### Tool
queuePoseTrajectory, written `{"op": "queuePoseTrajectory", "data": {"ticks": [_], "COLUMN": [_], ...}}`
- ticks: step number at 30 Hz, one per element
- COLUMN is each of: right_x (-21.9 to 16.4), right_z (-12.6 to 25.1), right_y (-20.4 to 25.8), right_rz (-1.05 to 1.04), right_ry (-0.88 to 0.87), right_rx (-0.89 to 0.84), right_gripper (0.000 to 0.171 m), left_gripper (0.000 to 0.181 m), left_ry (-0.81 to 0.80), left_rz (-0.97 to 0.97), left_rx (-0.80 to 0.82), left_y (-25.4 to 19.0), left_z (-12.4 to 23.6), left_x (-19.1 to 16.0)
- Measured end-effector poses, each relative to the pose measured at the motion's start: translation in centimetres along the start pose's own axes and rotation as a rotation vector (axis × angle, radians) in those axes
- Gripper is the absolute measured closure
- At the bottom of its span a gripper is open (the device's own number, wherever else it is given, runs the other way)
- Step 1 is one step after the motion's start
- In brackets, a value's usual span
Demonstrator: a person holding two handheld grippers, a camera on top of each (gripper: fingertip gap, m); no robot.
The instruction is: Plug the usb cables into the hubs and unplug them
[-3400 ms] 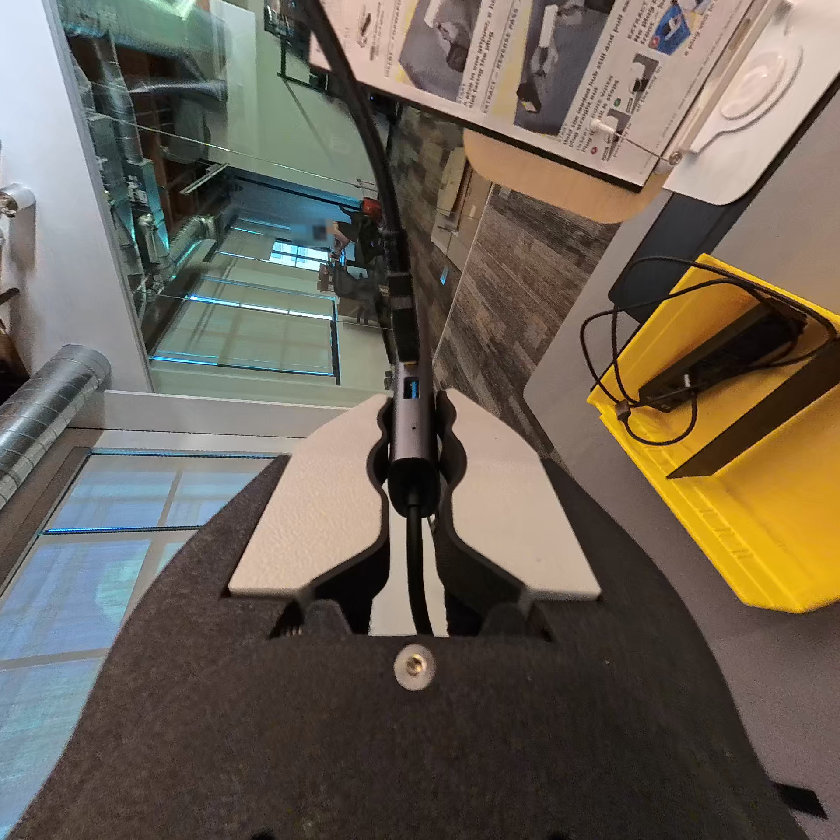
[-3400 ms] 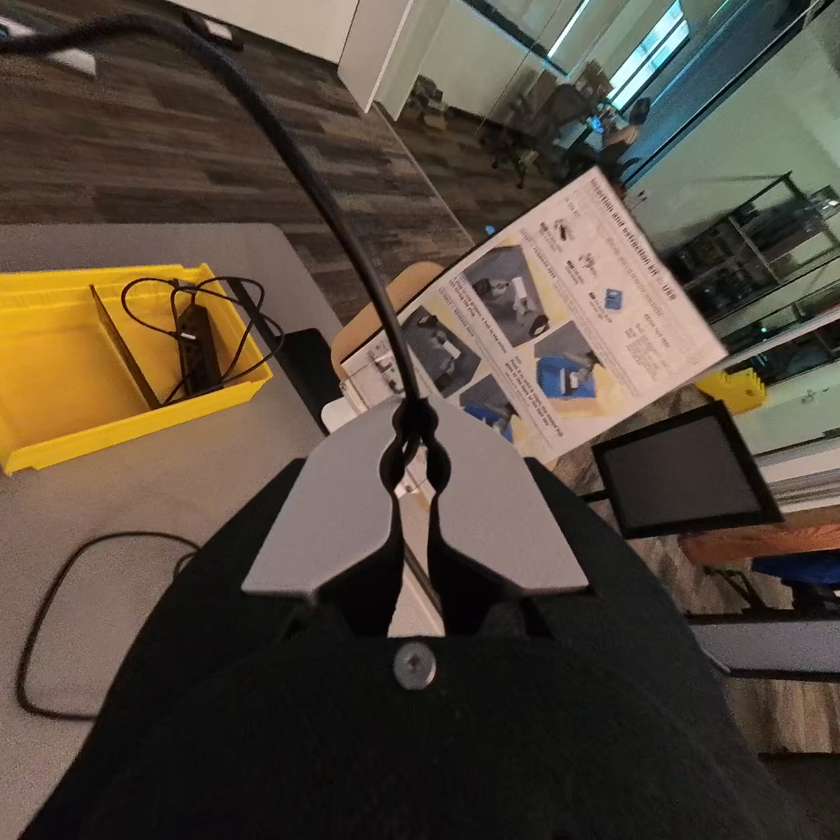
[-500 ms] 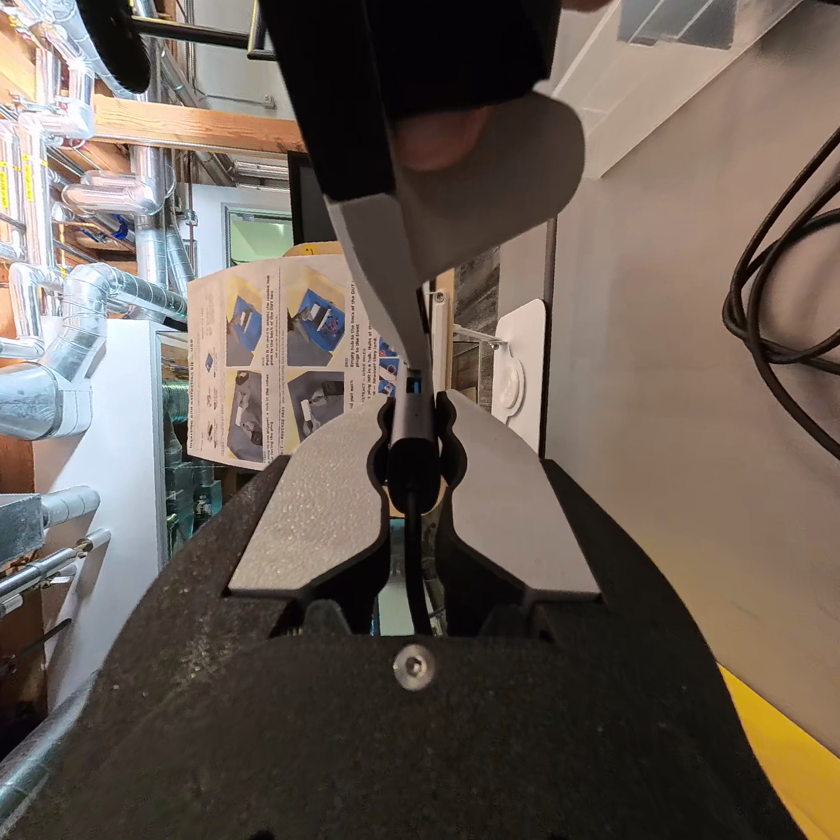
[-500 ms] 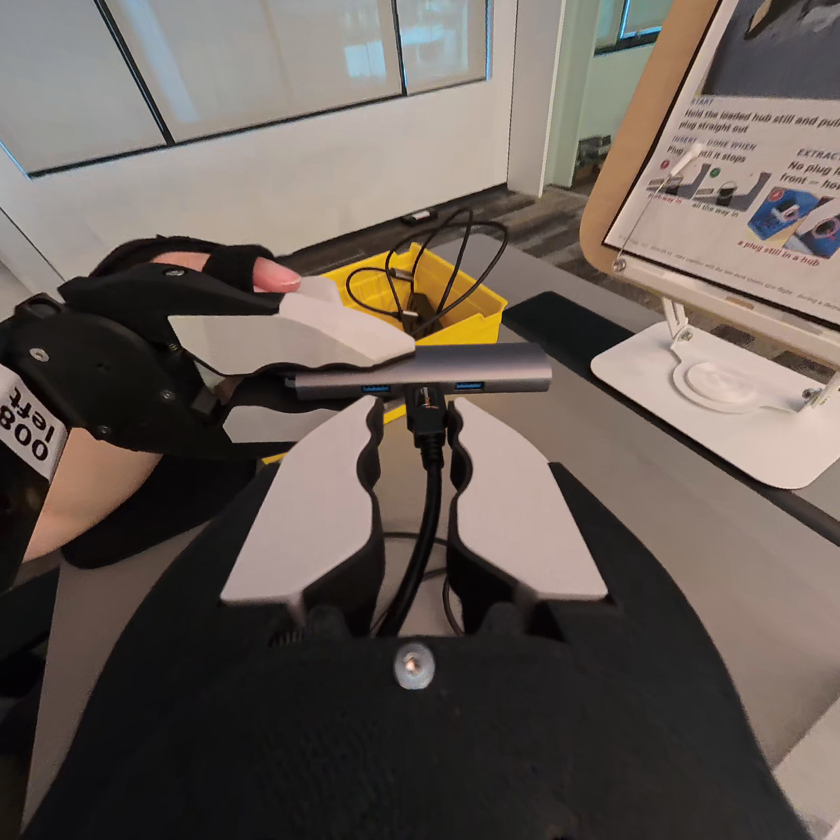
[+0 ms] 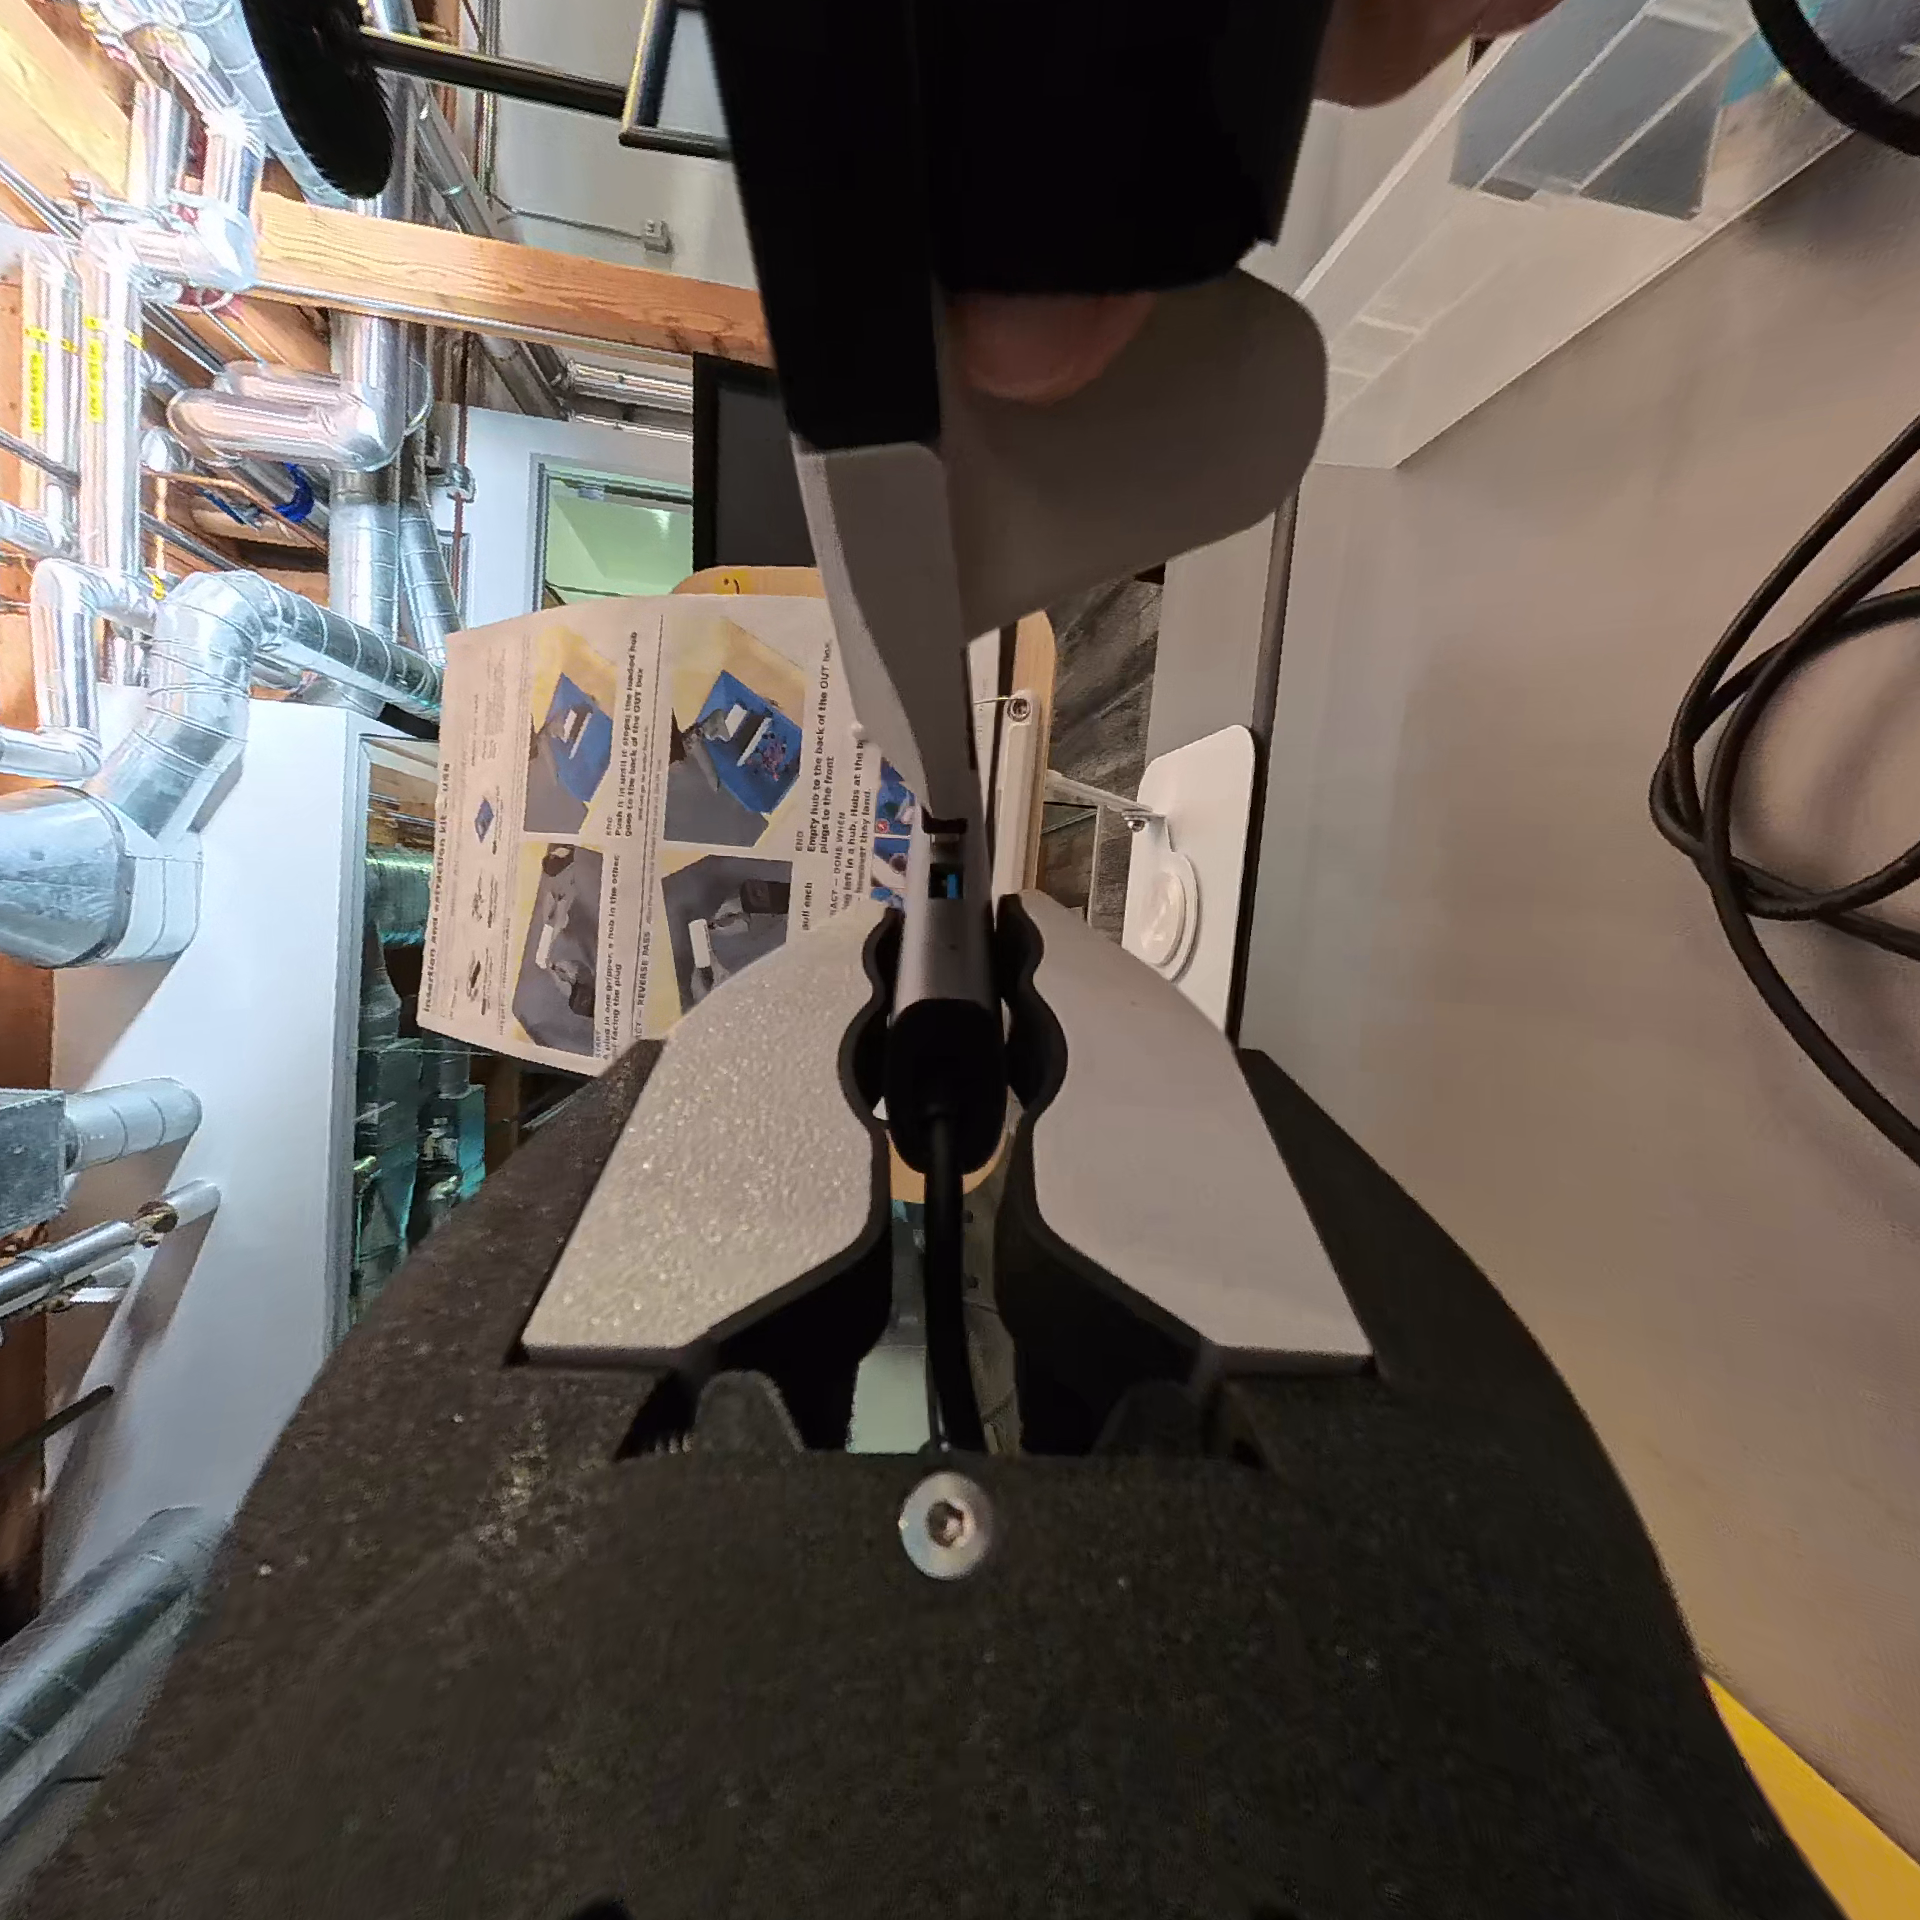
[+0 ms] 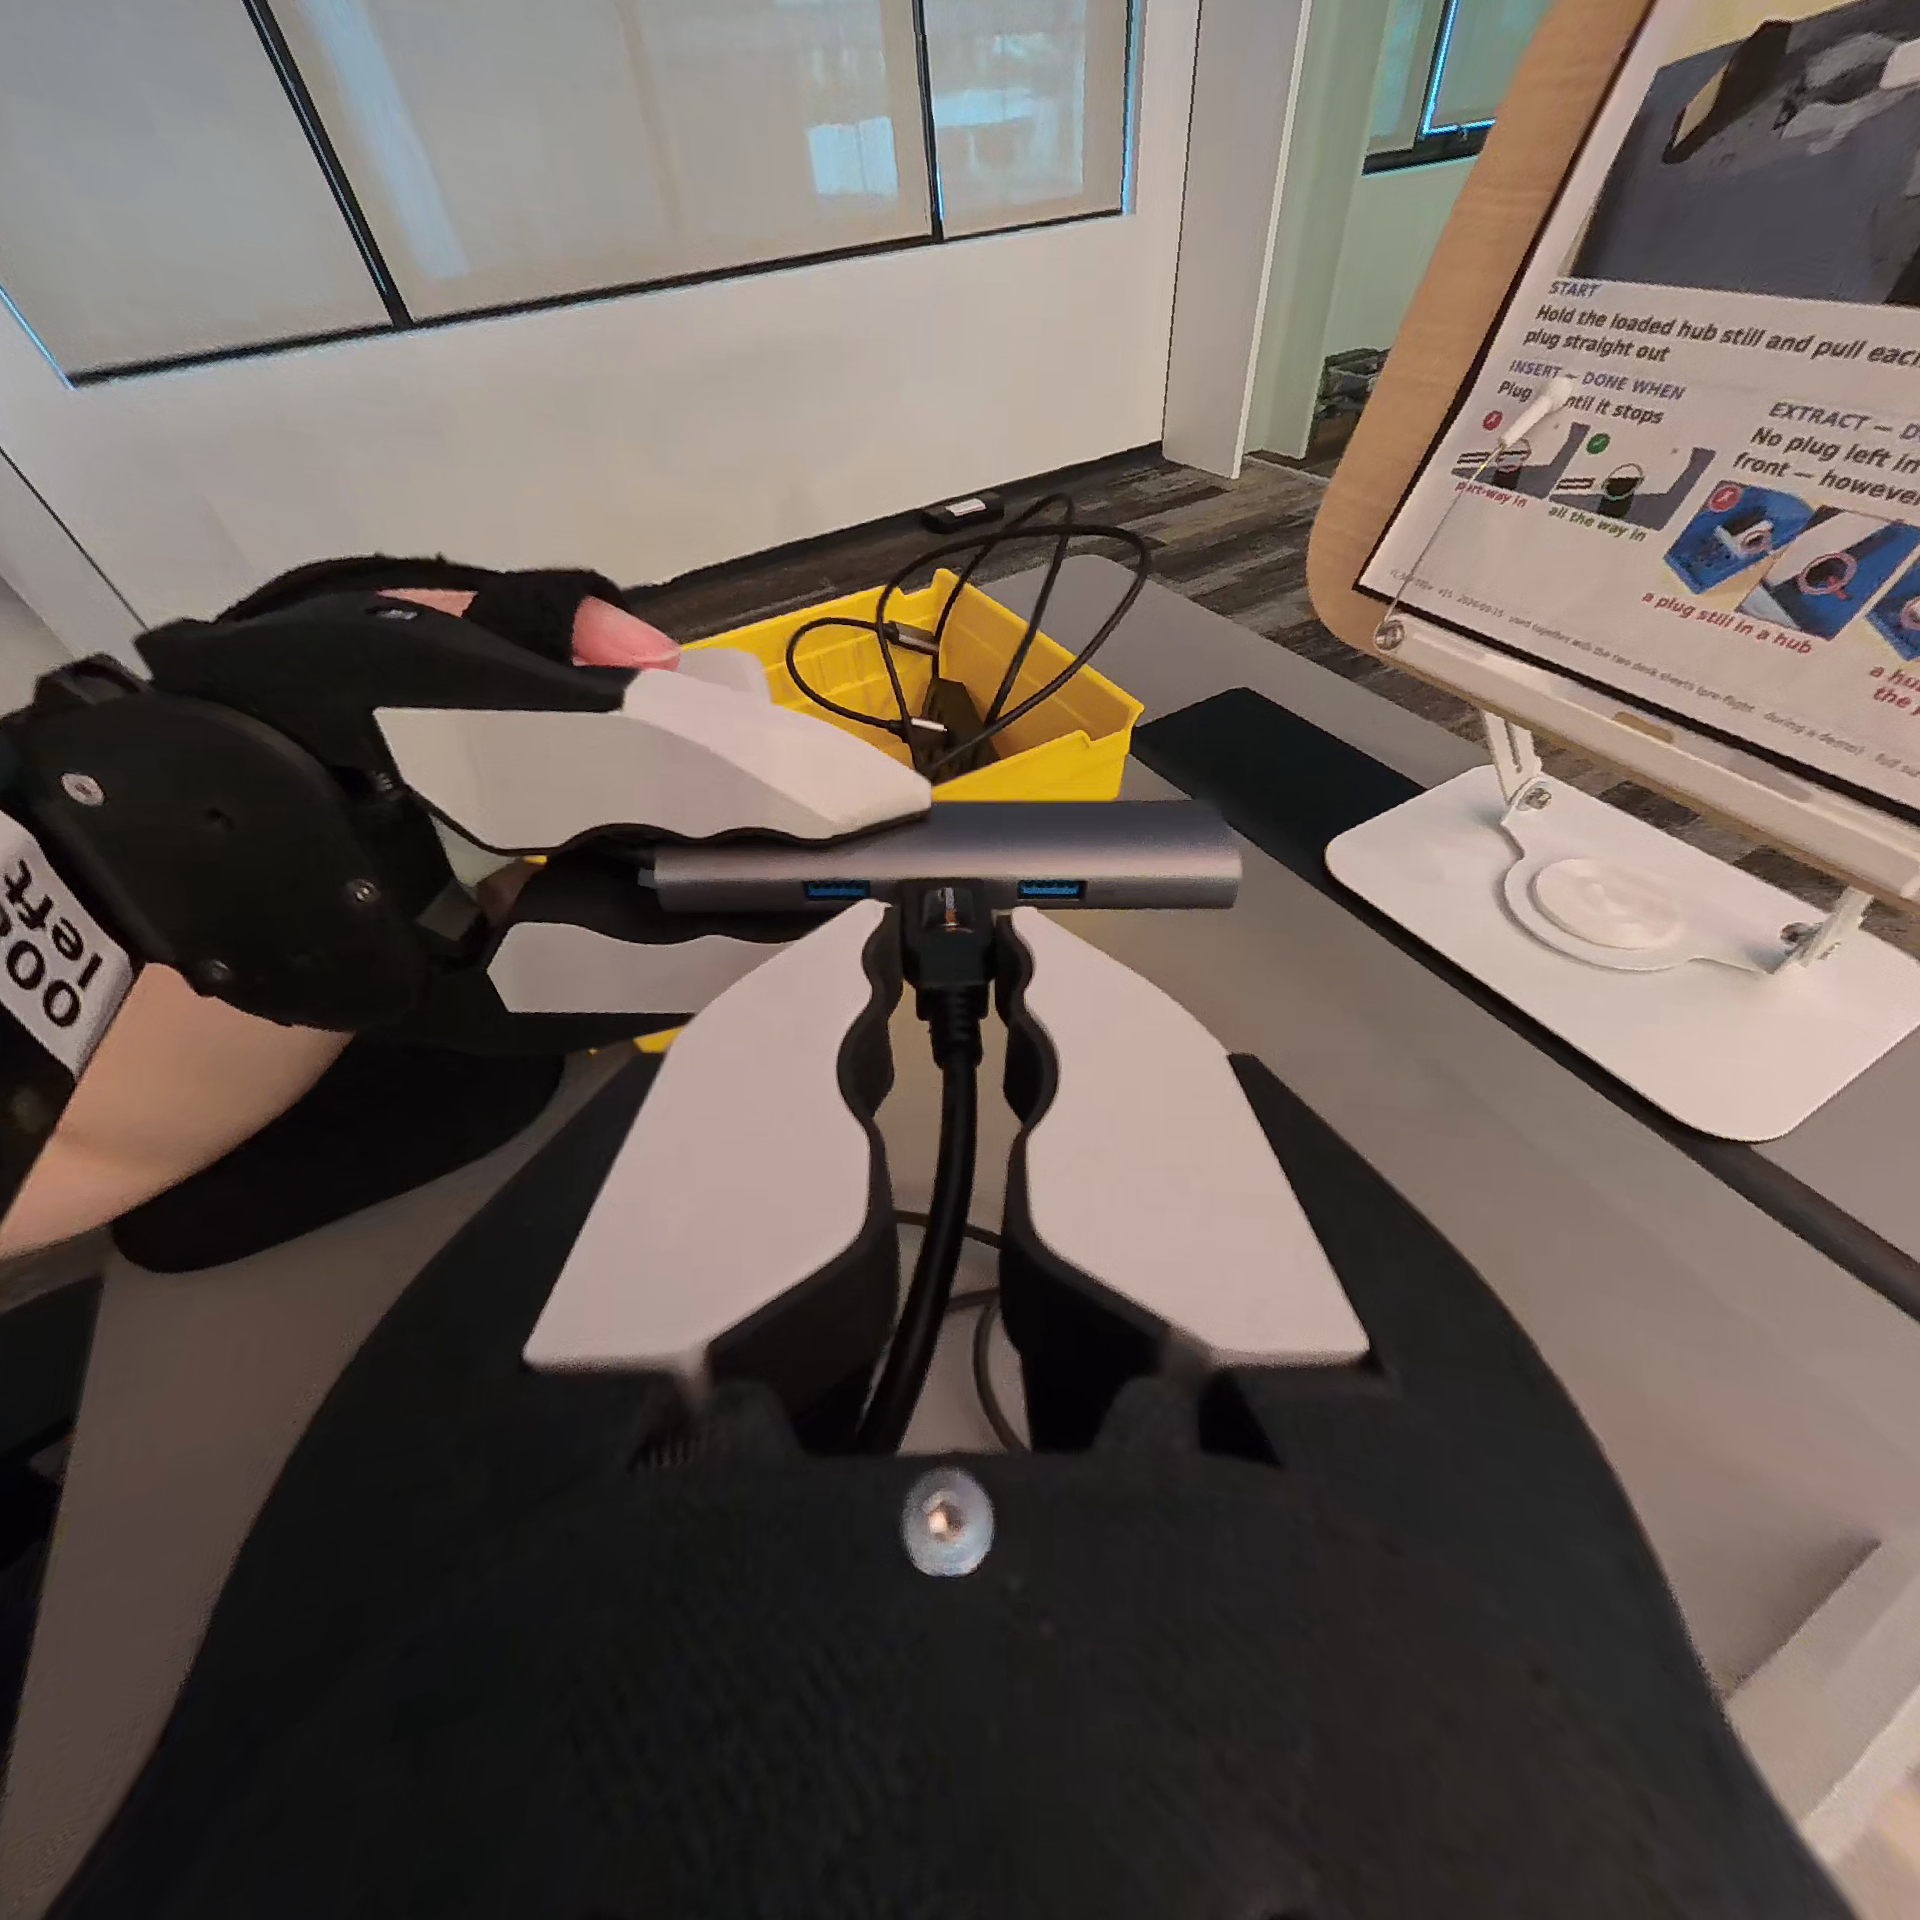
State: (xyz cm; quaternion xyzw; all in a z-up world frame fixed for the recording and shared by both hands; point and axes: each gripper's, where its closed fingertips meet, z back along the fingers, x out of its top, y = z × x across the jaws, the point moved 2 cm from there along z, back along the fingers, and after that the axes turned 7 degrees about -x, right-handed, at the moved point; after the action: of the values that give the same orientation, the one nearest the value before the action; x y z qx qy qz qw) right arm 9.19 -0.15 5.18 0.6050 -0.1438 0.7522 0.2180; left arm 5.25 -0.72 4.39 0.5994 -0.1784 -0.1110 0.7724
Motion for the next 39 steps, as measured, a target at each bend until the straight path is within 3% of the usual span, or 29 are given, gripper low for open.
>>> {"op": "queuePoseTrajectory", "data": {"ticks": [14,25,33,39], "right_x": [1.4,1.4,1.1,0.7], "right_z": [1.0,1.1,1.3,1.1], "right_y": [0.3,0.7,0.3,0.0], "right_rz": [0.111,0.224,0.15,0.082], "right_ry": [-0.064,-0.033,-0.015,0.005], "right_rx": [-0.067,-0.176,-0.136,-0.098], "right_gripper": [0.154,0.154,0.154,0.154], "left_gripper": [0.163,0.163,0.164,0.163], "left_ry": [0.002,0.031,0.017,0.016], "left_rz": [0.153,0.147,0.072,0.108], "left_rx": [0.028,0.023,0.106,0.065], "left_y": [1.3,1.2,1.0,0.5], "left_z": [0.2,0.0,-0.2,-0.6], "left_x": [0.4,0.2,0.5,0.5]}}
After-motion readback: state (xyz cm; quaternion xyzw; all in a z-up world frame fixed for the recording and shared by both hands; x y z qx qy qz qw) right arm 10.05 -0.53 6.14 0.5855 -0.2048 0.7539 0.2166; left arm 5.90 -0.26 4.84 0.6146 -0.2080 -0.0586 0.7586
